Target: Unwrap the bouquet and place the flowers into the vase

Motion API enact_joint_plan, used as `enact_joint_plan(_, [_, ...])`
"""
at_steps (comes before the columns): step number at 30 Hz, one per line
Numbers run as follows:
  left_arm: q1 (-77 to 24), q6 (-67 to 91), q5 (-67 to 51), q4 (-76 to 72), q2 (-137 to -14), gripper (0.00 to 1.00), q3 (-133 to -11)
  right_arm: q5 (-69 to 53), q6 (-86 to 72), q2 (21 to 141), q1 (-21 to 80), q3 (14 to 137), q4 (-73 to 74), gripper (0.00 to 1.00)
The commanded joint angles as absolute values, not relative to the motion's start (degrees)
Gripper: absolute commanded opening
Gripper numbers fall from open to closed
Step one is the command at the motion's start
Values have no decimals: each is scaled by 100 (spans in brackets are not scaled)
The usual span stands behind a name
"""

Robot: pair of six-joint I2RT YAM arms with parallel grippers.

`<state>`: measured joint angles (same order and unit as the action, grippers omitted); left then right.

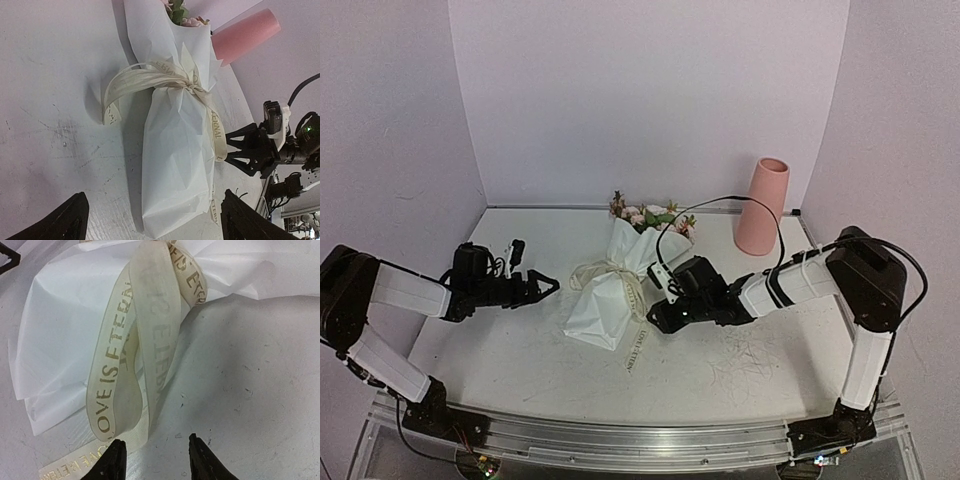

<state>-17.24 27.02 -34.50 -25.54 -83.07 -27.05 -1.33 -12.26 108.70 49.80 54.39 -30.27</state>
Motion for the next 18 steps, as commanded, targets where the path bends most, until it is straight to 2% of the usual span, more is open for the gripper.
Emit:
enact_joint_plan(1, [-1791,2593,-3498,-2671,-8443,92,-2968,-152,-1123,11101,4994,5781,-2884,40])
enact_joint_plan(5, [-1814,2589,-3507,-2667,-8497,91,-3029,-19,-992,11102,4994,5809,-2828,29])
enact_joint_plan(7, [-1826,2585,-3523,-2665,-8511,91,-3056,-14,-948,11101,4999,5795,-2818,27])
enact_joint_plan(18, [-1872,2600,-3577,-2669,-8641,90,-3169,-294,-930,11272,4993,5922,-2808,29])
